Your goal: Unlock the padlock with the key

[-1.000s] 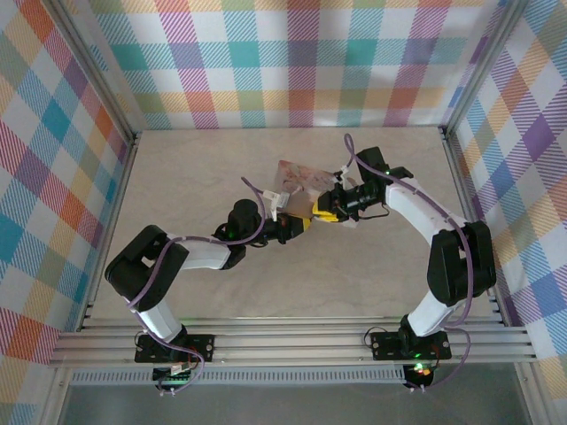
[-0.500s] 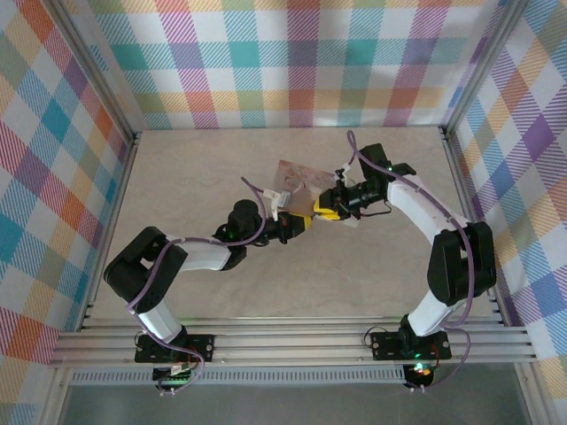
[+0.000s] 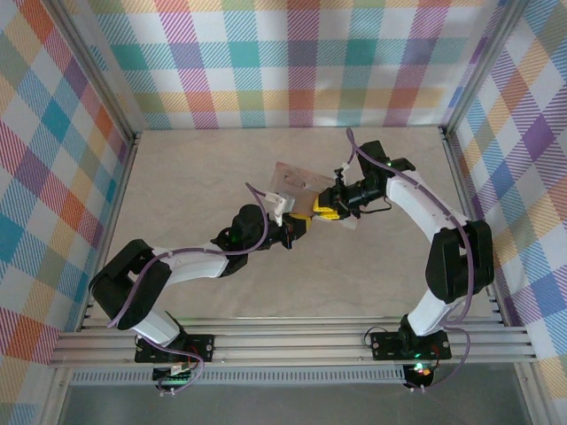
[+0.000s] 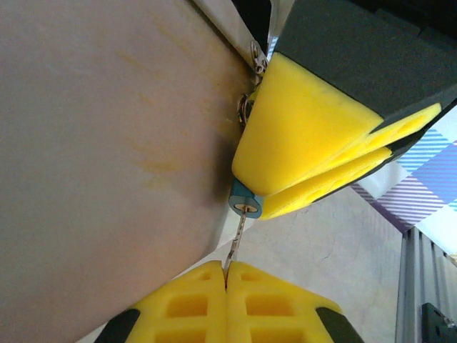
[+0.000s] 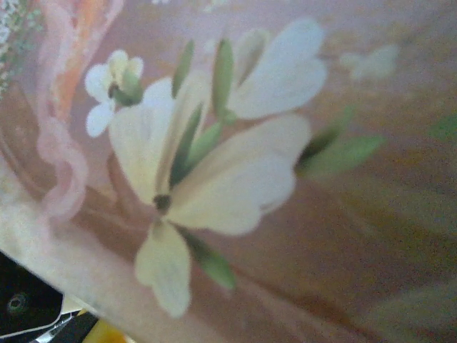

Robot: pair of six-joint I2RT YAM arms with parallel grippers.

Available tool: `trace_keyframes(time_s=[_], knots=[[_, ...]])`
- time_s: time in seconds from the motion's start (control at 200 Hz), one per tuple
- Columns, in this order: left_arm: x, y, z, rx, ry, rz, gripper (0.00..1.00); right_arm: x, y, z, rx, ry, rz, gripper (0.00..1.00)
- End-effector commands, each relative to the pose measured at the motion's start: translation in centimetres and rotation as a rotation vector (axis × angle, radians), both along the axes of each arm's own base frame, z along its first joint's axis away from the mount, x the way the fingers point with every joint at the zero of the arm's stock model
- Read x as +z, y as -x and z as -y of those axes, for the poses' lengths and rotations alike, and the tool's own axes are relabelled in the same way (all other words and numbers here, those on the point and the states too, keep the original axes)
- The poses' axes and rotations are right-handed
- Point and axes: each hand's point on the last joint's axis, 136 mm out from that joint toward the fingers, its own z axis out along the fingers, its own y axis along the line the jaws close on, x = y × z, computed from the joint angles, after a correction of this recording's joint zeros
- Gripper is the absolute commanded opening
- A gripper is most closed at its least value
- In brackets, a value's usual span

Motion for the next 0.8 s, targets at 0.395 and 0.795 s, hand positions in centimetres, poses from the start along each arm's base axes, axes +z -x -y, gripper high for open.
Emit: trace_keyframes(time_s=[0.395, 0.795], knots=[[7.3, -1.9, 1.5, -0.057, 0.313, -0.040, 0.00, 0.8, 1.5, -1.0, 0.070, -0.020, -0.007, 0.00], [4.8, -1.3, 2.7, -0.057, 0.185, 0.045, 0.00, -0.3, 1.3, -1.1, 0.056, -0.003, -0.017, 0.00]])
